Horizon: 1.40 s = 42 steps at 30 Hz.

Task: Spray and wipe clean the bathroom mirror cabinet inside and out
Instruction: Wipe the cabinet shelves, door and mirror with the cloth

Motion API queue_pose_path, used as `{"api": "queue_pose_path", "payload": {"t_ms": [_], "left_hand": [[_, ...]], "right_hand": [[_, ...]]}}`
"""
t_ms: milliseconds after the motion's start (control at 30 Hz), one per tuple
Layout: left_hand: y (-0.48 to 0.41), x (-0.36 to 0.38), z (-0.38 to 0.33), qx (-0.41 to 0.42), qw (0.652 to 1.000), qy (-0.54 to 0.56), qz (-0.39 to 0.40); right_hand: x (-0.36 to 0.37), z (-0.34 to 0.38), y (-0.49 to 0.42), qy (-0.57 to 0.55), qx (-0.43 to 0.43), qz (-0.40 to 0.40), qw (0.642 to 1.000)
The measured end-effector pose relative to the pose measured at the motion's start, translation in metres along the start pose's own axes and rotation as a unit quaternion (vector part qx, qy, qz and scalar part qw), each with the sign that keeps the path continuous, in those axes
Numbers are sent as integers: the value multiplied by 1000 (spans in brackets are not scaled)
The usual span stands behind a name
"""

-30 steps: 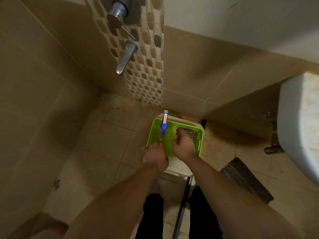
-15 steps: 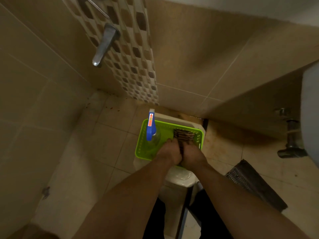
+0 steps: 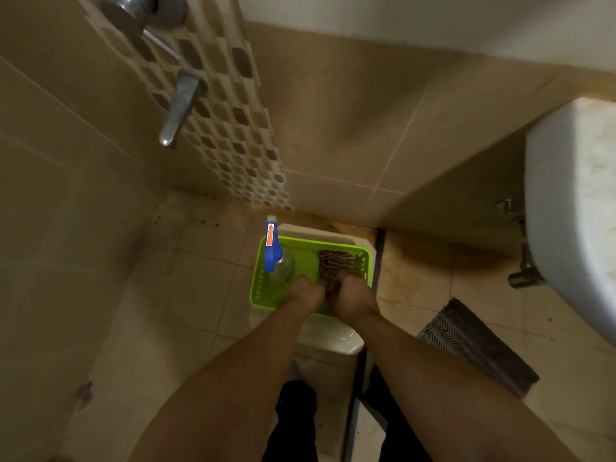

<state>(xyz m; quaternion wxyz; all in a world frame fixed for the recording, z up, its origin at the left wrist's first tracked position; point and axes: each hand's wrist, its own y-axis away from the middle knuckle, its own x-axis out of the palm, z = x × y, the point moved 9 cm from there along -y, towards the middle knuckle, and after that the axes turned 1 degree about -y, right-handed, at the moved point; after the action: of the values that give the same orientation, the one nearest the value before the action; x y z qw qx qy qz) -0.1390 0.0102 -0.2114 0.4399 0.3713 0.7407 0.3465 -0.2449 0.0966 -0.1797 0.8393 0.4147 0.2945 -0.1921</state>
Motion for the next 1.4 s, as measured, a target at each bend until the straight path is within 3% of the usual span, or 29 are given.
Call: {"api": "queue_pose_path", "payload": {"t_ms": [67, 167, 300, 400, 467, 633, 833, 967, 1233, 1400], "left_hand": [[26, -1, -1, -42, 992, 114, 22], [80, 8, -6, -89, 958, 246, 119], [130, 15, -17, -101, 903, 368, 197], [165, 19, -31, -93, 890, 381, 231], [187, 23, -42, -78, 899, 363, 232], [244, 42, -69, -38, 915, 313, 252], [296, 87, -81, -9, 927, 250, 280], [328, 132, -102, 30, 932, 204, 298], [408, 239, -144, 64, 904, 254, 339], [458, 285, -149, 71, 894, 266, 354]], "right_hand": [[-25, 9, 22, -71, -14, -47, 996], [-62, 28, 65, -160, -41, -94, 982], [-97, 49, 133, -150, -123, -108, 975], [-104, 48, 186, -135, -155, -105, 973], [-111, 35, 219, -202, -129, -142, 961], [-123, -19, 278, -418, -11, -276, 866], [-139, -63, 317, -565, 35, -300, 768], [-163, -120, 333, -656, 93, -308, 683], [-230, -211, 361, -601, 50, -282, 746], [-258, -257, 397, -541, 94, -318, 773]]}}
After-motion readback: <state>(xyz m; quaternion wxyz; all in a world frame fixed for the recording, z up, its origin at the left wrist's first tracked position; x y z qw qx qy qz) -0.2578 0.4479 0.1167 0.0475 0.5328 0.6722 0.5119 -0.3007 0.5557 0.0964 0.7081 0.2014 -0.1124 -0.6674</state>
